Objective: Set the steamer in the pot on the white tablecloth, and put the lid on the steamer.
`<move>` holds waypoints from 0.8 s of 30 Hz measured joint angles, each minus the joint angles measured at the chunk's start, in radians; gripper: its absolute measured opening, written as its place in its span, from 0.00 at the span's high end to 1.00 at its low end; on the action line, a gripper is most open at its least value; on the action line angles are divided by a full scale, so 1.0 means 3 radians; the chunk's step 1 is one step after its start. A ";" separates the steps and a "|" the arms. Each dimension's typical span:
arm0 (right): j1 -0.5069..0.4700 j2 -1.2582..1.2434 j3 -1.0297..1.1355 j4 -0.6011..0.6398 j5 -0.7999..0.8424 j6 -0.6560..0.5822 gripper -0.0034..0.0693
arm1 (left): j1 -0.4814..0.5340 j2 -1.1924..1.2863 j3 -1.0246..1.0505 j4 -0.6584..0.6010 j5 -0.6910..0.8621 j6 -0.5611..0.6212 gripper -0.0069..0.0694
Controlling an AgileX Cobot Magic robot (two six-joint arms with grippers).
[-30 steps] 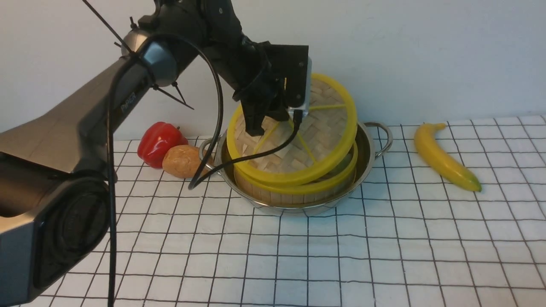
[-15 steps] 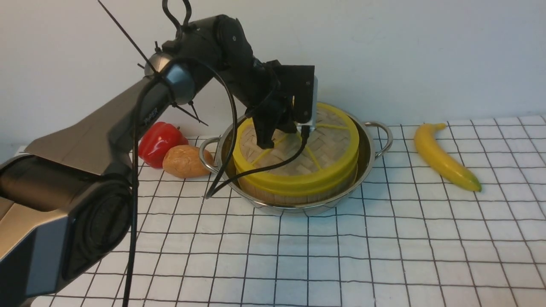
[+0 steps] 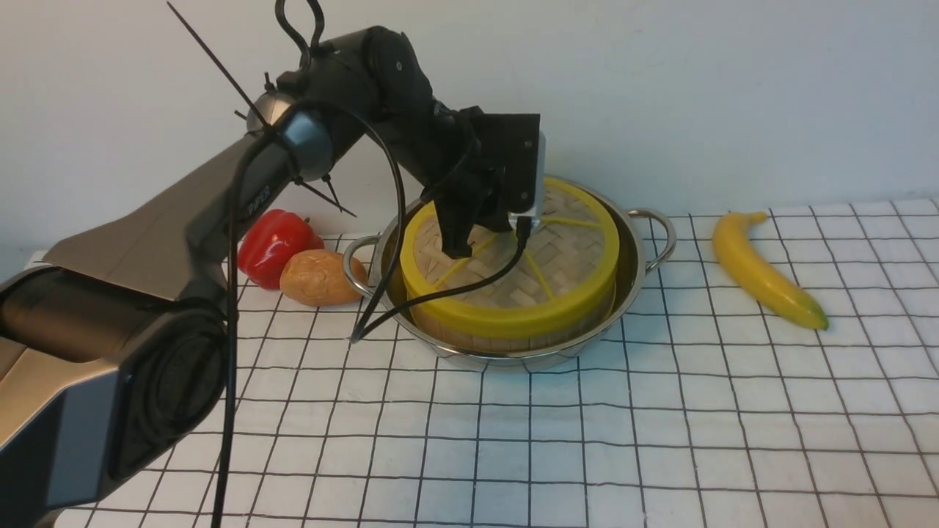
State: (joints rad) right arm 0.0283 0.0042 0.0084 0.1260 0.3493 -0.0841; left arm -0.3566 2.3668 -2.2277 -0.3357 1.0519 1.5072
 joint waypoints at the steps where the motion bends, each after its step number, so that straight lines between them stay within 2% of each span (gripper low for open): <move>1: 0.0000 0.0000 0.0000 0.0000 0.0000 0.0000 0.62 | 0.0000 0.0000 0.0000 0.0000 0.0000 0.0000 0.76; 4: 0.0000 0.0000 0.0000 0.0000 0.0000 0.0000 0.62 | 0.0000 0.0000 0.0000 -0.0003 0.0000 0.0000 0.74; 6: 0.0000 0.0000 0.0000 0.0000 0.0000 0.0000 0.62 | 0.0003 -0.0003 -0.0006 -0.0014 -0.0007 0.0000 0.67; 8: 0.0000 0.0000 0.0000 0.0000 0.0000 0.0000 0.62 | 0.0000 -0.0003 -0.0006 -0.0040 -0.0012 -0.0011 0.56; 11: 0.0000 0.0000 0.0000 0.0000 0.0000 0.0000 0.62 | -0.0006 -0.0004 -0.0006 -0.0038 -0.0019 -0.0064 0.30; 13: 0.0000 0.0000 0.0000 0.0000 0.0000 0.0000 0.62 | -0.0006 -0.0023 -0.0006 0.0020 -0.0019 -0.0176 0.19; 14: 0.0000 0.0000 0.0000 0.0000 0.0000 0.0000 0.62 | -0.0006 -0.0028 -0.0006 0.0039 -0.0019 -0.0193 0.18; 15: 0.0000 0.0000 0.0000 0.0000 0.0000 0.0000 0.62 | -0.0006 -0.0072 -0.0003 0.0146 -0.0016 -0.0350 0.11; 17: 0.0000 0.0000 0.0000 0.0000 0.0000 0.0000 0.62 | -0.0006 -0.0123 0.0002 0.0234 -0.0001 -0.0496 0.06; 18: 0.0000 0.0000 0.0000 0.0000 0.0000 0.0000 0.62 | -0.0006 -0.0219 0.0004 0.0379 0.0014 -0.0745 0.03; 21: 0.0000 0.0000 0.0000 0.0000 0.0000 0.0000 0.62 | -0.0006 -0.0456 0.0004 0.0608 0.0017 -0.1237 0.01; 24: 0.0000 0.0000 0.0000 0.0000 0.0000 0.0000 0.62 | -0.0006 -0.0788 0.0004 0.0800 -0.0027 -0.1967 0.04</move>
State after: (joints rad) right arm 0.0283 0.0042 0.0084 0.1260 0.3493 -0.0841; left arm -0.3582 2.1303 -2.2266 -0.0958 1.0439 0.9169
